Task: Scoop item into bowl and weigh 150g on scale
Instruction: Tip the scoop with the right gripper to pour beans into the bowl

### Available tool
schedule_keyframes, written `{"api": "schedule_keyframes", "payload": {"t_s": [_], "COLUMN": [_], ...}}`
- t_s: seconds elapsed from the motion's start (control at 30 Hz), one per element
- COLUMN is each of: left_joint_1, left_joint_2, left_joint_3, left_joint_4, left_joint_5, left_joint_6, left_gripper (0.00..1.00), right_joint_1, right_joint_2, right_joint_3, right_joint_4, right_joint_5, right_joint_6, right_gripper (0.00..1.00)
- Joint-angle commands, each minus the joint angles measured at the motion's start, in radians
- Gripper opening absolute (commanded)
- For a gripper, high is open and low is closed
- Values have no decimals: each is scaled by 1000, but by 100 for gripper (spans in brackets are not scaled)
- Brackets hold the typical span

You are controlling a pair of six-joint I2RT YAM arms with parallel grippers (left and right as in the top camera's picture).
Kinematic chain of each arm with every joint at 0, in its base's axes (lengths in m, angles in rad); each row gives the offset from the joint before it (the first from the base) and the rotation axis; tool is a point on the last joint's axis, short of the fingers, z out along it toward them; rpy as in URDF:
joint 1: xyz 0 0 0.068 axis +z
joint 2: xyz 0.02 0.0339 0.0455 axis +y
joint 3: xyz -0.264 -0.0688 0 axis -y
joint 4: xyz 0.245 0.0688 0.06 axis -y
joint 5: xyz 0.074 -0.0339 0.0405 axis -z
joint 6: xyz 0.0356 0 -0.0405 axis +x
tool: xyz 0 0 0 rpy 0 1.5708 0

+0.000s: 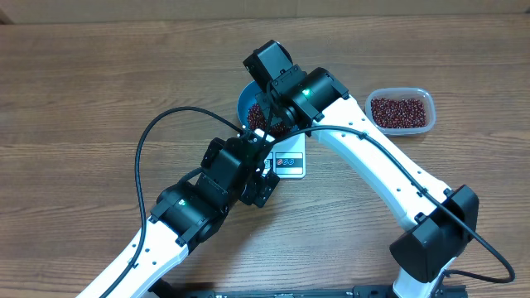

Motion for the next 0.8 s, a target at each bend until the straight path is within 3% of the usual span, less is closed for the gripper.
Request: {"api": "schedule_keyframes", "payload": {"t_s": [0.0,0.77], "left_joint_1": [-2,-2], "left_joint_2": [-11,-11], "left_joint_3": [-10,-10], "left_joint_4": [1,1], "left_joint_5": [-11,-11], "left_joint_6": [-10,-10], "left_gripper": [100,99], "right_joint_1": [5,2], "right_joint_2": [-14,-14], "right_joint_3": [34,34], "right_joint_4": [-3,13], "right_joint_5": [38,-36], "right_joint_6": [0,1], "right_gripper": [4,4]}}
